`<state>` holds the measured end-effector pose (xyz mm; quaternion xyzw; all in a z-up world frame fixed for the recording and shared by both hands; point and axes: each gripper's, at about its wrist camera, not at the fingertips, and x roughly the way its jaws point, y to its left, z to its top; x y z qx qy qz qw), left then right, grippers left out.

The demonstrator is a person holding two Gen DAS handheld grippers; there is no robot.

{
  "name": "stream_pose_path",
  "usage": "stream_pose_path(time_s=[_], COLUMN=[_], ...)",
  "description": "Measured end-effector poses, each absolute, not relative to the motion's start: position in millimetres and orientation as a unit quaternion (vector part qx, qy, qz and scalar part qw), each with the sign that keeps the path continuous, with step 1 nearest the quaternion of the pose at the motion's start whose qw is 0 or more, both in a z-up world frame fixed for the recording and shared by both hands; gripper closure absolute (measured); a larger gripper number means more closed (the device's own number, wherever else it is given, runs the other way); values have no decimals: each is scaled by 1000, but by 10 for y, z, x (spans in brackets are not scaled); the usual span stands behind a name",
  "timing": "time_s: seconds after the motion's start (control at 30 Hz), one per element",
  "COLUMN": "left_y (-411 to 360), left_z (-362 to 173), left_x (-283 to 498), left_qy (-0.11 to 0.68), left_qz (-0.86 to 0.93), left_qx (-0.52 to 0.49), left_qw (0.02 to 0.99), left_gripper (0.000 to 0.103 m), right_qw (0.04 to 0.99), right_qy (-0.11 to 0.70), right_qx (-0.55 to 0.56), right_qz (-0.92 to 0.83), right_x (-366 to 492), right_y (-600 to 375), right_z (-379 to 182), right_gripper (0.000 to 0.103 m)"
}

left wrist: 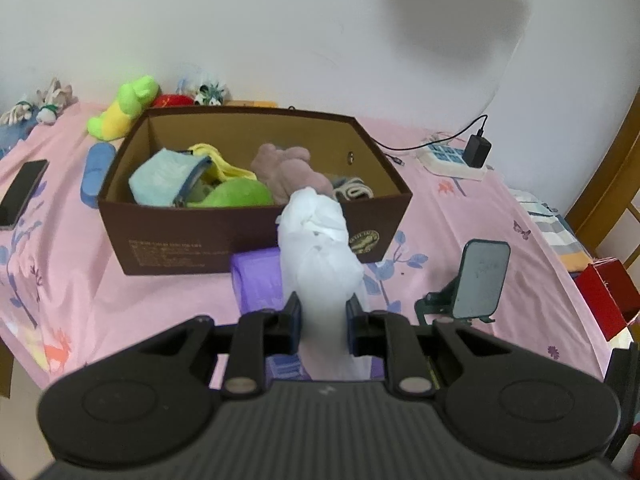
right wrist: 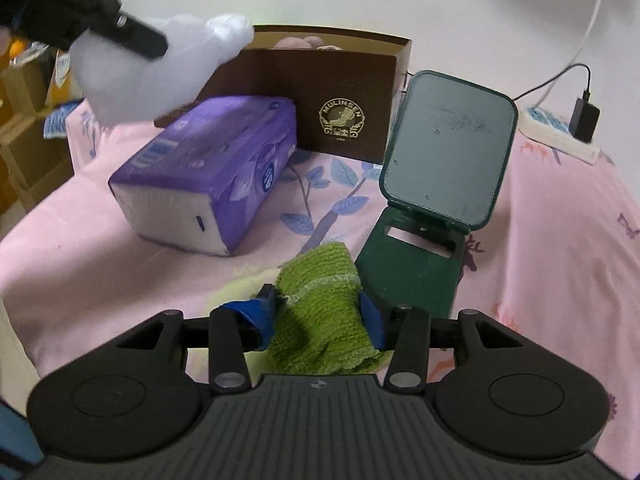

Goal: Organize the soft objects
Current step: 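Lift the white bag and green towel and carry them over the box, then lower the white bag and green towel into the box and open both tools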

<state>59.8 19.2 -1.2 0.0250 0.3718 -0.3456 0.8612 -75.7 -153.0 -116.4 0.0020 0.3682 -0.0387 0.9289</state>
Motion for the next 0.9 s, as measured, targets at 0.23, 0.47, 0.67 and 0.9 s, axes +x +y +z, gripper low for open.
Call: stream_pose_path(time_s=[0.23,0.47,0.67,0.9], left_y=[321,487,559,595], left_z=[53,112,194,238], left_x=[727,1002,1267,1705], left_qy=[361,355,337,327], left_qz=[-364,-371,-377,-374], left_qx=[24,16,21,34], left_qw=[858,858,863,867], left_gripper=[85,85,85,85], right_qw=[924,928,946,959], right_qy=[370,345,276,211], right_qx=[61,107,156,186], right_qz=[-74,-90,-71,-32], right_x=[-786,-829,-708,-154], right_y=[-1637,-1611,-1609,-1709], right_z=[-1067,-843,-420,71], right_gripper=[97,103,103,103])
